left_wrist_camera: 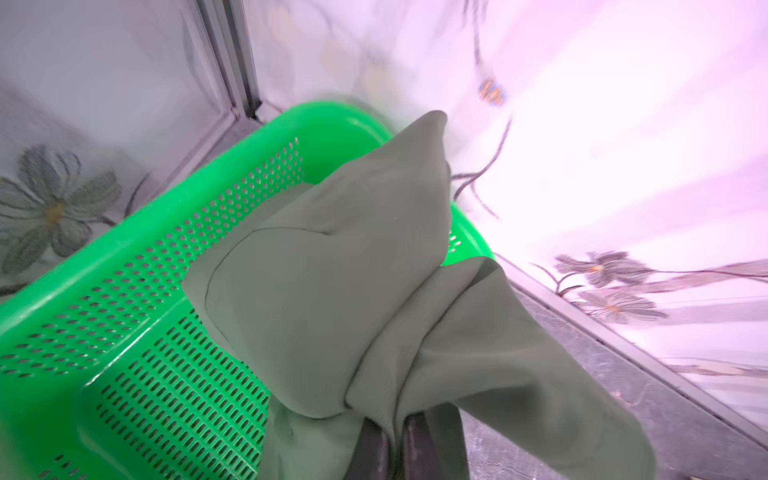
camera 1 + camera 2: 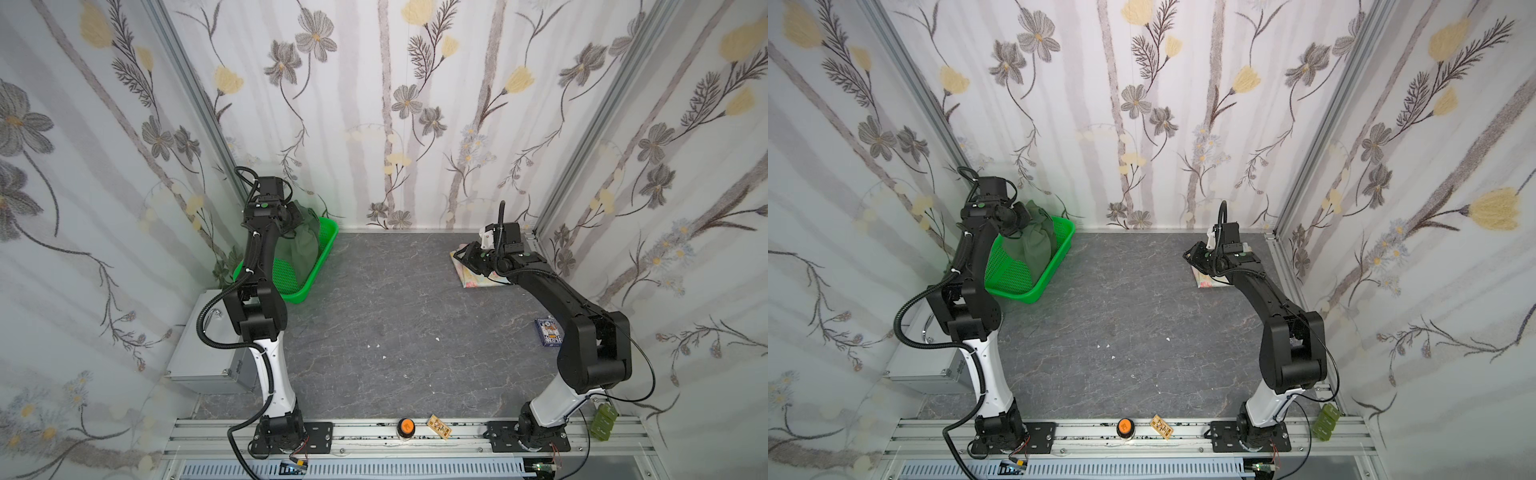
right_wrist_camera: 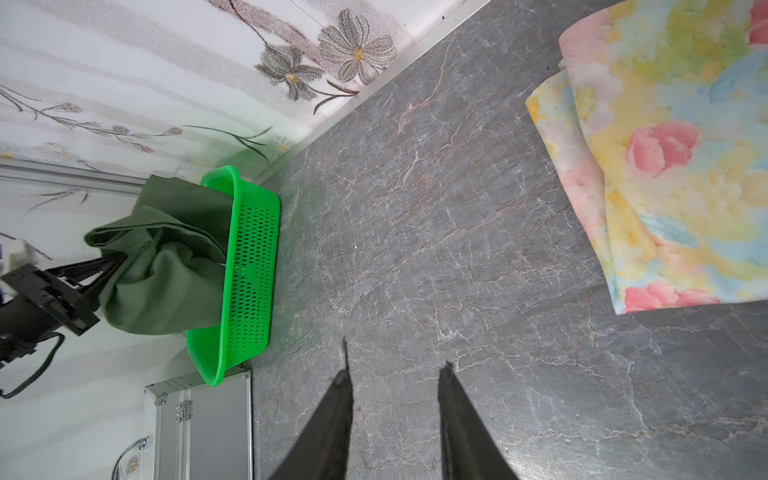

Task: Fold and stack the skirts
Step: 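Lift the green skirt out of the basket with the left gripper onto the table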

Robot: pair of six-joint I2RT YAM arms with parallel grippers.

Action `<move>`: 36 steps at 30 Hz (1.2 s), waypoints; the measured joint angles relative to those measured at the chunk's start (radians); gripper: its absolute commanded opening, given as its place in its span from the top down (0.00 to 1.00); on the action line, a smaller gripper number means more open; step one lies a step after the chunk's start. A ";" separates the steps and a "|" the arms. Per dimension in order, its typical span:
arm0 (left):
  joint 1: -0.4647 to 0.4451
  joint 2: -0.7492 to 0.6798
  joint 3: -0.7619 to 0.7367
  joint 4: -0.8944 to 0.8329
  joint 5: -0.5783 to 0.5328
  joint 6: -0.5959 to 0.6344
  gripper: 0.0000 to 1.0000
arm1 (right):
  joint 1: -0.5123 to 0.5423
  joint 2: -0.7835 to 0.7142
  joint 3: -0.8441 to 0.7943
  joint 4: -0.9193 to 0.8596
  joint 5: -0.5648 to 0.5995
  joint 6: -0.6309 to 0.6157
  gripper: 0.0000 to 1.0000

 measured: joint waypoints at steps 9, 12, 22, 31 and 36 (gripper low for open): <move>-0.097 -0.197 0.031 0.000 0.212 0.008 1.00 | 0.012 -0.102 -0.038 -0.008 0.025 0.004 0.64; -0.159 -0.263 0.010 0.000 0.308 0.007 1.00 | 0.015 -0.147 -0.061 -0.010 0.027 0.007 0.64; -0.399 -0.401 -0.355 0.079 0.577 -0.065 1.00 | 0.017 -0.278 -0.149 -0.022 0.051 0.014 0.63; -0.357 -0.395 -1.027 0.422 0.661 -0.249 0.37 | 0.033 -0.274 -0.207 -0.006 0.052 0.033 0.62; -0.309 -0.411 -1.097 0.468 0.612 -0.262 0.00 | 0.090 -0.245 -0.207 -0.023 0.114 0.002 0.61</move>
